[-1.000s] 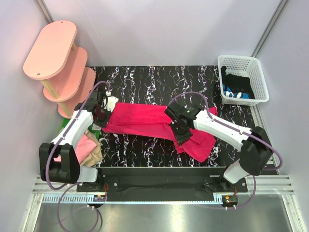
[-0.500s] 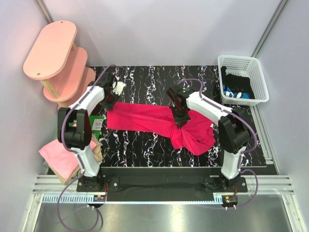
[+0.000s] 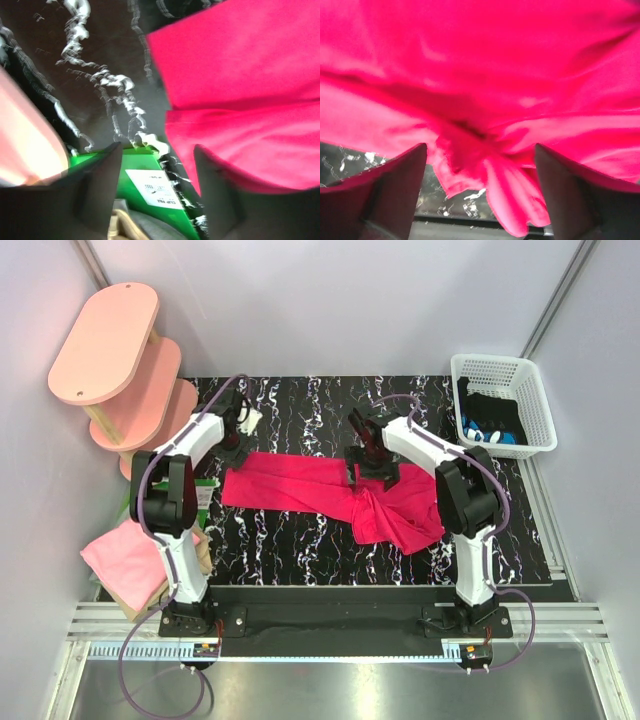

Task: Fold and stack the t-shirts
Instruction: Fold the other side of the tshirt into a rectangle

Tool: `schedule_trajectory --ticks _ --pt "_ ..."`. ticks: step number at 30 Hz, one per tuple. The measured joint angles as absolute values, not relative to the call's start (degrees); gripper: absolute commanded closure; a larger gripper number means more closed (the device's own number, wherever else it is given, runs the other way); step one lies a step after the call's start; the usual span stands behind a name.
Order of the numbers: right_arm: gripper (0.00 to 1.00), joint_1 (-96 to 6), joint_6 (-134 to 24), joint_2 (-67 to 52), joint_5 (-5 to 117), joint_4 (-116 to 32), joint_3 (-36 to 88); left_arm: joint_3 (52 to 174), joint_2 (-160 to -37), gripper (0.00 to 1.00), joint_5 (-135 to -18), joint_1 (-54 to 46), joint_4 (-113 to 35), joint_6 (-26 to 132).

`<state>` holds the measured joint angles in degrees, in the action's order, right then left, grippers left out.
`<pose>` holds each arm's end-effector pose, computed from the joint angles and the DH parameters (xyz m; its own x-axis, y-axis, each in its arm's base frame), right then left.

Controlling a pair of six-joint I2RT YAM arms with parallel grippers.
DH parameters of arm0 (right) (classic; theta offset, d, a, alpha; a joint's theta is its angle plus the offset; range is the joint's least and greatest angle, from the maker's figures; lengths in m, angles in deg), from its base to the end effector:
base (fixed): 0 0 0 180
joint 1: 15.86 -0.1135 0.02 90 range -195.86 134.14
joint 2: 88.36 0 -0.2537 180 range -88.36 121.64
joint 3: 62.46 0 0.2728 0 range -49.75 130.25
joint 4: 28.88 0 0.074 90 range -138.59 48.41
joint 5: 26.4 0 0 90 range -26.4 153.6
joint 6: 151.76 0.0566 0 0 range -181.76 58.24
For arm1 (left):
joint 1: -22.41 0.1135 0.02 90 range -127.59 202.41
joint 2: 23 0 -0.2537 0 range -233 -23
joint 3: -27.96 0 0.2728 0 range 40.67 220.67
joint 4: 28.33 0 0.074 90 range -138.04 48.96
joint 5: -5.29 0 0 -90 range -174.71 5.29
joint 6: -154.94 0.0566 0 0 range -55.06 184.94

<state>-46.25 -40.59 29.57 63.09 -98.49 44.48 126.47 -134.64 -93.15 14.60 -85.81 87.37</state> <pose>0.3689 0.2169 0.1568 -0.9767 -0.1542 -0.1491 -0.1656 0.9839 0.0672 0.4196 -0.0492 0.1647 -0.8310 0.4949 -0.2541 0.4362 0.8631 0.2546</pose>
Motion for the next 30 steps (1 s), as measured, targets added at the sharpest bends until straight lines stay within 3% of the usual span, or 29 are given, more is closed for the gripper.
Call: schedule_trajectory --ticks 4,8,13,20,26,30 --pt "0.0 -43.69 -40.35 30.16 65.43 -98.99 47.08 126.18 -132.91 0.15 -95.62 14.34 -85.35 87.13" --pt "0.0 -42.25 -39.35 27.87 67.9 -99.54 47.06 121.64 -123.42 0.16 -95.93 10.34 -84.72 87.16" --pt "0.0 -43.78 -36.96 12.48 67.61 -98.4 36.99 118.44 -113.59 0.19 -91.78 -1.38 -84.65 87.33" --pt "0.0 -53.14 -28.48 -13.0 62.3 -93.92 16.86 119.71 -126.77 0.23 -90.79 -1.07 -83.49 87.37" --pt "0.0 -57.99 -18.93 -15.54 61.67 -90.19 0.86 118.18 -131.82 0.24 -90.75 2.45 -83.45 87.48" --pt "0.02 -58.29 -16.26 -15.04 64.79 -90.12 -0.96 115.45 -130.64 0.24 -90.44 5.66 -82.07 87.64"
